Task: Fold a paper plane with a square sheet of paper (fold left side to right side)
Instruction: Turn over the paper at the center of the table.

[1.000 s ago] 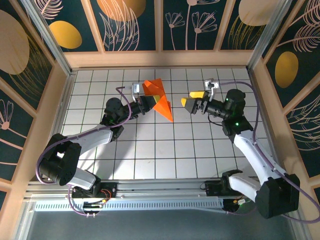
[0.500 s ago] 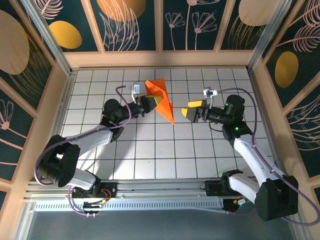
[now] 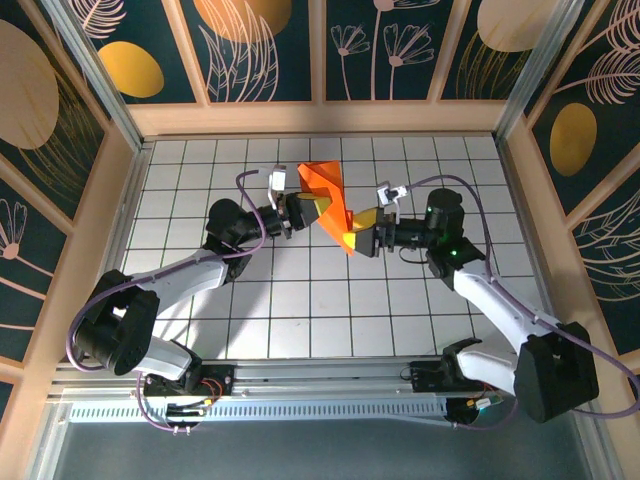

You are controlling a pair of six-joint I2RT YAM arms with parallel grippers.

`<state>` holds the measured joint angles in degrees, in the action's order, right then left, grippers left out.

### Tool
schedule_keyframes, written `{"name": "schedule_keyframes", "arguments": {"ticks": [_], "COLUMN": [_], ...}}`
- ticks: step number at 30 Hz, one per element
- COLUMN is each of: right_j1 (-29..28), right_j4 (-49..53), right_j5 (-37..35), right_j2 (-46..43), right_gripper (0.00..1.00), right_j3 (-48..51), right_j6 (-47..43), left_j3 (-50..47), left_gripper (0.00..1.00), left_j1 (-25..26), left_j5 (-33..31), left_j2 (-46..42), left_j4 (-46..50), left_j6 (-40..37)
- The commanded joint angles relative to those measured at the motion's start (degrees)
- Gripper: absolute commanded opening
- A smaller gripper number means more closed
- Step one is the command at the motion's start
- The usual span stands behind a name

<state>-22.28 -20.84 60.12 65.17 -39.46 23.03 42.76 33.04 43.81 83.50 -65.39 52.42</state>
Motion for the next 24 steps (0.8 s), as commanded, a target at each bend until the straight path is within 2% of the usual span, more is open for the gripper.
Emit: {"name": "schedule_keyframes", "arguments": {"ticks": [1, 3, 6, 17, 24], "right_j1": [-1.60, -2.09, -2.24, -2.20, -2.22], "right_j4": [-2.63, -2.65, -2.30, 0.30, 2.53], "right_j5": [1.56, 2.08, 2.46, 0.88, -0.95], "right_j2": [0.87, 1.35, 2.11, 1.77, 1.20], "right_gripper": [0.94, 0.87, 0.68, 0.30, 0.06], "right_j3": [-3.02, -3.70, -5.12, -7.93, -8.72], "right_j6": [-0.79, -0.71, -0.46, -1.49, -2.40], "left_j3": [1.31, 1.36, 1.36, 1.09, 0.53], "left_gripper": [0.00, 0.00, 0.00, 0.00, 0.26], "left_j1": [0.39, 0.46, 0.56, 0.57, 0.61], "left_j5": [1.90, 1.90, 1.88, 0.64, -2.58], "left_j2": [-0.58, -0.15, 0.24, -0.14, -1.70], "left_j4": [-3.15, -3.11, -3.15, 1.72, 5.47], "left_j6": [-1.88, -1.59, -1.27, -3.08, -5.56]}}
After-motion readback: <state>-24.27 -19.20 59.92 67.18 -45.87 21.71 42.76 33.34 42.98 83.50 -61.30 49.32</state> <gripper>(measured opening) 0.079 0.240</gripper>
